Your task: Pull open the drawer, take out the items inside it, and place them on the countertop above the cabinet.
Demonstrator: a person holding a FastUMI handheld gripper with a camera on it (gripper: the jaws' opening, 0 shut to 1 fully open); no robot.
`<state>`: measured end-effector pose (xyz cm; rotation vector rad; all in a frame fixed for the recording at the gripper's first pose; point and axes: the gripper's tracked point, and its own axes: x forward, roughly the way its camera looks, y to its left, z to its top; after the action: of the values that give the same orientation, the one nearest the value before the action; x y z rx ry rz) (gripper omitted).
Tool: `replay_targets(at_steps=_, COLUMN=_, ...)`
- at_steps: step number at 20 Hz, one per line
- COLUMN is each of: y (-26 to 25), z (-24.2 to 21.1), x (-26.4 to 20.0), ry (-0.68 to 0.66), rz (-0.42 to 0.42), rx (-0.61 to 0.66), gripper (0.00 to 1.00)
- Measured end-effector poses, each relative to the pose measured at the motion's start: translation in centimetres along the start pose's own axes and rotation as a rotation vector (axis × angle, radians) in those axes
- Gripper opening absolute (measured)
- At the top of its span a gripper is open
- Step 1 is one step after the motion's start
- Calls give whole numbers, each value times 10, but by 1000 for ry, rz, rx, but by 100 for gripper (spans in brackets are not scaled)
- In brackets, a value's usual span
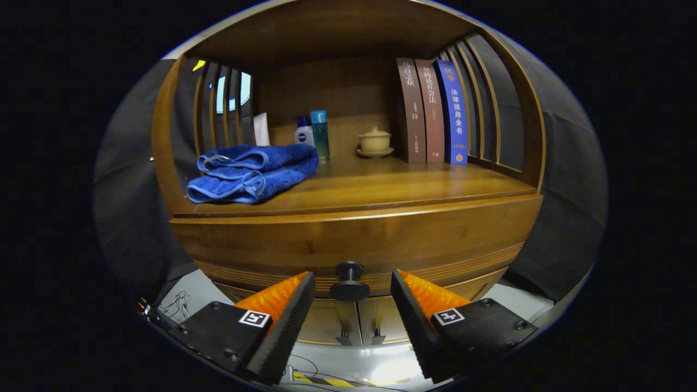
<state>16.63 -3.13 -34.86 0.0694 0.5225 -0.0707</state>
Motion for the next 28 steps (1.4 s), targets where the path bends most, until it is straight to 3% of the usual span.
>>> replay_targets(at_steps=5, y=-2, z=-18, x=22, ry=53, rz=-11, rx=-21, gripper=80)
replay_targets(at_steps=8, y=1, z=-20, x=27, ry=53, rz=-7, rx=-29, gripper=52)
replay_targets(at_steps=12, y=-1, z=-22, x=24, ry=62, rz=-9, rx=-20, gripper=36)
replay_targets(at_steps=28, y=-1, z=-59, x=-71, ry=123, rz=-10, rx=-5, gripper=36)
